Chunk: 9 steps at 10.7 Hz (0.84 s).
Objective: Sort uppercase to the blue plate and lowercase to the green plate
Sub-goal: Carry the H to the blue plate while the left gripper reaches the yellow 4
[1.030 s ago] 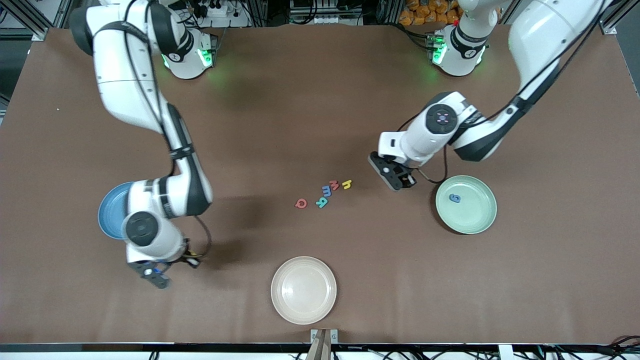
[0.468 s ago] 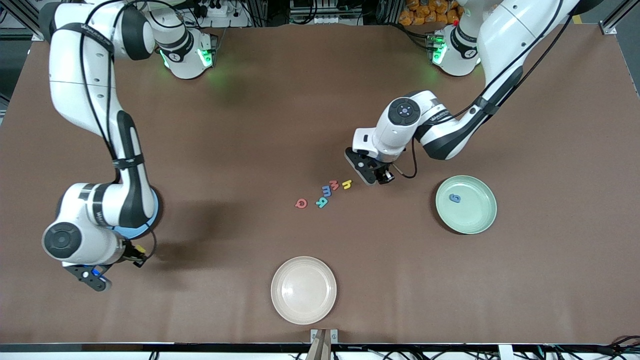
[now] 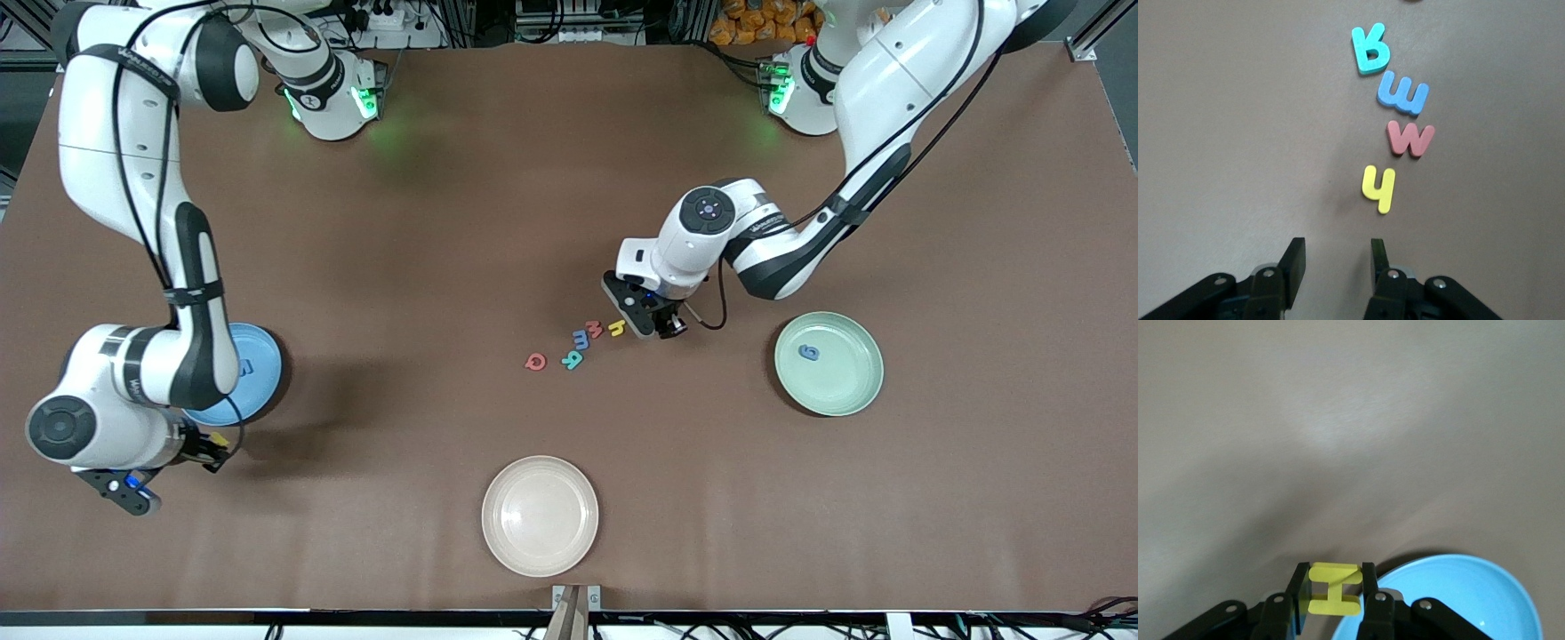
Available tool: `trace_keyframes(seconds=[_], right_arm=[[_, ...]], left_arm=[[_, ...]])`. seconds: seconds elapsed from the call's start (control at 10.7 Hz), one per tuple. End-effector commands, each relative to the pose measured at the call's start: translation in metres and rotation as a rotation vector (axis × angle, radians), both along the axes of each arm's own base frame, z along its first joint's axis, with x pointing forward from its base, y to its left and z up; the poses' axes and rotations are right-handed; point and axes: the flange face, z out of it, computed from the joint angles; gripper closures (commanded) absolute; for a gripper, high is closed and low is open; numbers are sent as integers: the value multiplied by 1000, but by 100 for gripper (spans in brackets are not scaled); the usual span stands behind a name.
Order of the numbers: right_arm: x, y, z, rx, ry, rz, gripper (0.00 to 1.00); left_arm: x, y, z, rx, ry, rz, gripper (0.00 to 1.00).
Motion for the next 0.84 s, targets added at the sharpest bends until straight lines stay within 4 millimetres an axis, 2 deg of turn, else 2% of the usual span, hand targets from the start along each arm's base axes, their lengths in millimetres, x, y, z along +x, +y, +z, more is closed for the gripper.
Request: trace_keyframes(seconds=[0.0,0.09,0.19,0.28,0.37,0.47,0.56,0.75], right_arm=[[-9,-3,-5,21,35,-1,100],[-14,-2,0,27,62,-16,100],[-22,-1,14,40,97,-27,100],[-35,3,30,56,121,-29,100],[-51,0,36,71,130,-26,100],[-62,-8,31,76,105,-15,100],[-68,-11,17,72,71,4,100],[-71,-12,6,69,59,5,100]], left_arm=[[-4,-21,-1,4,-31,11,53],[-1,-22,-2,8,-38,13,53],[-6,-29,-3,6,-35,7,53],[-5,-30,-7,12,-38,4,53],[-3,-31,-10,15,-42,3,53],[-7,-37,-15,9,-36,-6,53],[-1,-36,-20,4,-48,-6,53],[-5,-41,-24,13,-51,6,53]])
